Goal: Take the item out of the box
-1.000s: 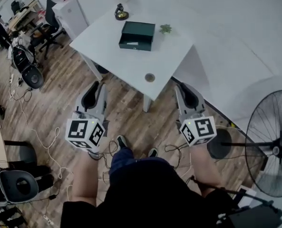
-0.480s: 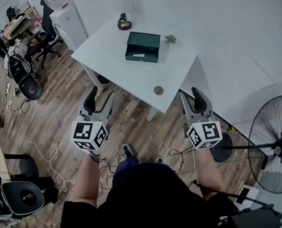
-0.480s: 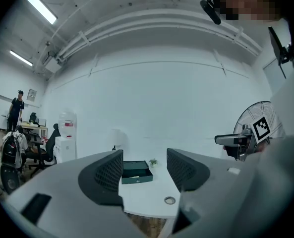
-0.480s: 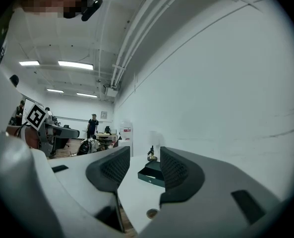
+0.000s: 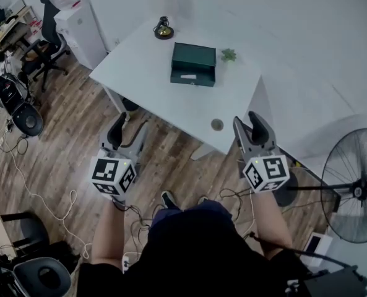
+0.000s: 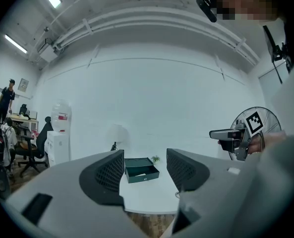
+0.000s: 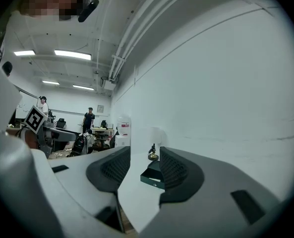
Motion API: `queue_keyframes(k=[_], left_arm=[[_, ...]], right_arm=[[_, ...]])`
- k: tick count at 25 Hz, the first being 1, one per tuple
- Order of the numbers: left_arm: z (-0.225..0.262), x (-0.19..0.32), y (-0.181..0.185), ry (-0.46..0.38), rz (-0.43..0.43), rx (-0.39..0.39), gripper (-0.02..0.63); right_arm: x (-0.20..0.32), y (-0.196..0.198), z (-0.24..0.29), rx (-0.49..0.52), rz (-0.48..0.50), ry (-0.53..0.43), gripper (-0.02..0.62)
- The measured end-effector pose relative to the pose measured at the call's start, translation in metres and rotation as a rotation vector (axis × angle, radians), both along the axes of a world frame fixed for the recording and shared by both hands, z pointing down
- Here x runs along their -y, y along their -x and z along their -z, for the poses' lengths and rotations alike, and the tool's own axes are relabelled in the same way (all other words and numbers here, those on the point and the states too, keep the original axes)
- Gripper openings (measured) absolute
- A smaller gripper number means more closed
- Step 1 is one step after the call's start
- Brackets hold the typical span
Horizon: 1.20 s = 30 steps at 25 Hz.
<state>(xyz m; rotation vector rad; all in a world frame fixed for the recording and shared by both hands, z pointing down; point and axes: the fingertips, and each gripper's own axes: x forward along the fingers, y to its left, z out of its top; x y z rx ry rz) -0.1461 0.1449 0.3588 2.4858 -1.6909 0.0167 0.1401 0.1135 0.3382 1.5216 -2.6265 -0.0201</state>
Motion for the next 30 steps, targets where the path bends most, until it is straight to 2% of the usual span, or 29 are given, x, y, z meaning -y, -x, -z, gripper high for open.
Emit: queue_keyframes(k=[4,8,13,17,25,30], left_arm=[[-0.010,0.020,0.006,0.012,-0.027,-0.021,0.264],[-0.017,0.050,0.004,0.029,-0.048,-0.009,0.262],[-0.017,0.089,0.000,0.053,-0.067,0.063,0.262],[-0.021,0.130,-0.014,0.103,-0.117,0.132,0.261],[-0.050,0.218,-0.064,0.205,-0.190,0.200,0.256],[-0.070,0.267,-0.090,0.256,-0.267,0.279,0.255]], right_arm=[[0.013,0.017,-0.009,-0.029,0.011,0.026,0.189],[0.045,0.027,-0.019,-0.024,0.021,0.039,0.187],[0.097,0.033,-0.031,0.037,0.038,0.049,0.186],[0.139,0.034,-0.025,0.072,0.064,0.042,0.183],[0.211,-0.012,-0.049,0.123,0.056,0.084,0.178],[0.243,-0.037,-0.054,0.145,0.024,0.101,0.175]])
